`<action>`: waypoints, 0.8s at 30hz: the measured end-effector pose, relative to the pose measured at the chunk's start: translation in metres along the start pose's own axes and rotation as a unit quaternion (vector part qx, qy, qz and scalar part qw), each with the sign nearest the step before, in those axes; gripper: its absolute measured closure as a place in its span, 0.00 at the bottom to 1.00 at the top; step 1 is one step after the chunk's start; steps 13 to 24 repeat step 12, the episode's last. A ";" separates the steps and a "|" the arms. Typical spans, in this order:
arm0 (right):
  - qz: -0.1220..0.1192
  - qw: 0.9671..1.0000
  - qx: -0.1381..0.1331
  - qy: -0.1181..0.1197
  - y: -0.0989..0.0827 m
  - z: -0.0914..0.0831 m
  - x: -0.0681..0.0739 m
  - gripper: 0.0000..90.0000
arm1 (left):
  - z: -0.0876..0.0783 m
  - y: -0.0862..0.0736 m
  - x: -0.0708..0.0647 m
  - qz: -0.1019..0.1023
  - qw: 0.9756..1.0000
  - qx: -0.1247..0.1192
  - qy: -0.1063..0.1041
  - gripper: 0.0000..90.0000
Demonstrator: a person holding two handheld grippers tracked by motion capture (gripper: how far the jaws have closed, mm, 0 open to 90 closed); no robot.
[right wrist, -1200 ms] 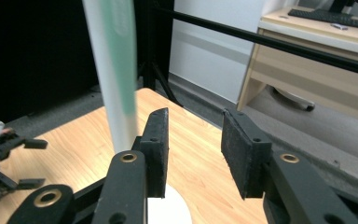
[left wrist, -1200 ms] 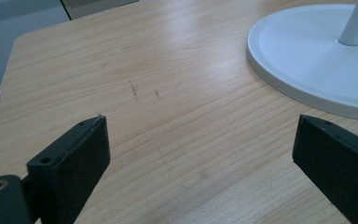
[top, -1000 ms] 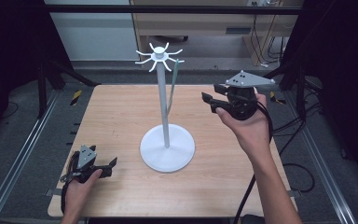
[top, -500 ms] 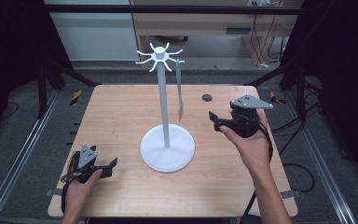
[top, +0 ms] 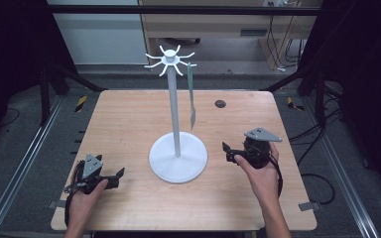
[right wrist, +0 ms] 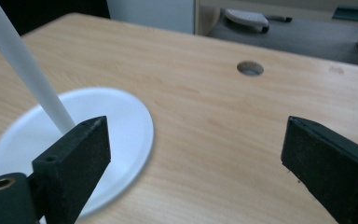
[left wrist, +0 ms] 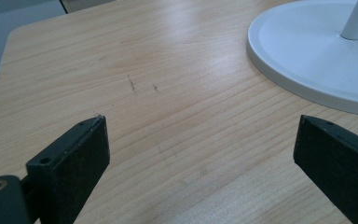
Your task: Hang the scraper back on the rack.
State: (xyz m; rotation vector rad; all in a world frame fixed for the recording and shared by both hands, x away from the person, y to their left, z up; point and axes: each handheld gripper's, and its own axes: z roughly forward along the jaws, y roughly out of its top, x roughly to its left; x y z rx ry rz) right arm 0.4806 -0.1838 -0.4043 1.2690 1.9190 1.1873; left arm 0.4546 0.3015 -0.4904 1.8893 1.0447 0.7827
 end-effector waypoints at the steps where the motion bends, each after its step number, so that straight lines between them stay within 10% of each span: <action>1: -0.002 1.000 0.004 -0.004 -0.006 0.003 0.001 0.09 | 0.000 0.000 0.000 0.000 1.000 0.000 -0.001 0.03; 12: 0.019 0.999 0.020 -0.034 -0.054 0.023 0.002 0.09 | 0.004 0.000 -0.001 -0.003 1.000 0.002 -0.009 0.03; 24: 0.019 0.999 0.020 -0.034 -0.054 0.023 0.002 0.09 | 0.004 0.000 -0.001 -0.003 1.000 0.002 -0.009 0.03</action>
